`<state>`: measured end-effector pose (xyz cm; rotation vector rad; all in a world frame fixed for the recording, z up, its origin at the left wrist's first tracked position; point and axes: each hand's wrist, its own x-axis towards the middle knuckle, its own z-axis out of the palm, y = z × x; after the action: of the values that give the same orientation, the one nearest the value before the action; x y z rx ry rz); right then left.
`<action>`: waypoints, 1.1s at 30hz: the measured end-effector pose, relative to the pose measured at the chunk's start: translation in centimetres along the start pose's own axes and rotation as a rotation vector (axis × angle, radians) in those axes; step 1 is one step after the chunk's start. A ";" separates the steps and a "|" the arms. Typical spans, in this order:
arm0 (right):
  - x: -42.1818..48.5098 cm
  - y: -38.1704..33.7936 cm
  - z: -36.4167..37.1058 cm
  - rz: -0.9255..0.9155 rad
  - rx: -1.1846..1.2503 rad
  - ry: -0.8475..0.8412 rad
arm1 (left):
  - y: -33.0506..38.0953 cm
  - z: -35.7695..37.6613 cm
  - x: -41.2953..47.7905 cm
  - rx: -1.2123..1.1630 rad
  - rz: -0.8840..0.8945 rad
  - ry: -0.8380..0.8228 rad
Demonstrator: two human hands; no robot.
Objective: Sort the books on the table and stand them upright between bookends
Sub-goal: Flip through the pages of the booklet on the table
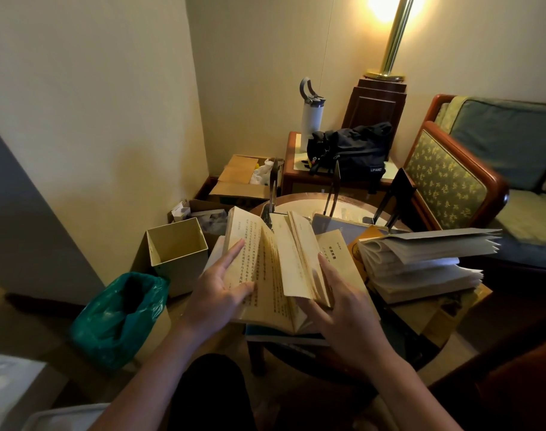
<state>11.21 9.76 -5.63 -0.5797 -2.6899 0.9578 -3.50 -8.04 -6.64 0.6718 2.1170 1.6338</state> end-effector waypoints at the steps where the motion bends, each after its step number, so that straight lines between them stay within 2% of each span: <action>1: 0.0 0.0 0.0 0.004 0.045 0.028 | 0.0 0.0 0.0 0.006 0.002 -0.002; 4: 0.2 0.0 -0.1 -0.003 0.230 0.103 | 0.1 0.0 0.1 0.018 0.017 0.003; 8: 0.6 -0.6 -0.1 -0.040 0.370 0.090 | 0.0 -0.1 0.1 0.021 0.026 0.013; 11: 0.8 -1.8 0.1 -0.095 0.353 0.025 | -0.1 -0.1 0.2 0.044 0.059 0.018; 13: 0.8 -2.7 0.5 -0.120 0.362 -0.077 | 0.1 -0.1 0.1 0.038 0.053 0.039; 15: 0.8 -3.7 0.9 -0.114 0.347 -0.180 | 0.4 0.3 0.3 -0.108 -0.065 0.139; 16: 0.7 -4.2 1.1 -0.100 0.335 -0.223 | 0.2 0.1 0.0 -0.151 -0.055 0.172; 17: 0.7 -4.5 1.4 -0.085 0.326 -0.255 | 0.3 0.1 -0.1 -0.281 -0.112 0.169; 18: 0.7 -4.7 1.7 -0.073 0.321 -0.270 | 0.5 -0.2 -0.5 -0.336 -0.096 0.132; 20: 0.7 -4.8 2.4 -0.052 0.312 -0.275 | 1.1 -0.2 0.1 -0.485 -0.251 0.047; 21: 0.8 -4.6 2.7 -0.049 0.313 -0.274 | 1.3 -0.2 0.7 -0.505 -0.307 0.054; 26: 1.8 -4.1 4.0 -0.060 0.367 -0.284 | 1.1 -0.3 1.3 -0.266 -0.270 0.039; 30: 4.0 -4.4 5.2 -0.074 0.395 -0.244 | 0.9 -0.5 1.4 -0.250 -0.239 0.017; 33: 6.3 -4.6 5.8 -0.069 0.297 -0.238 | 0.9 -0.6 1.6 -0.257 -0.250 0.022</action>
<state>2.23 6.02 -6.59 -0.3279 -2.6666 1.4531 -5.00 -7.40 -5.66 0.2969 1.8712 1.7342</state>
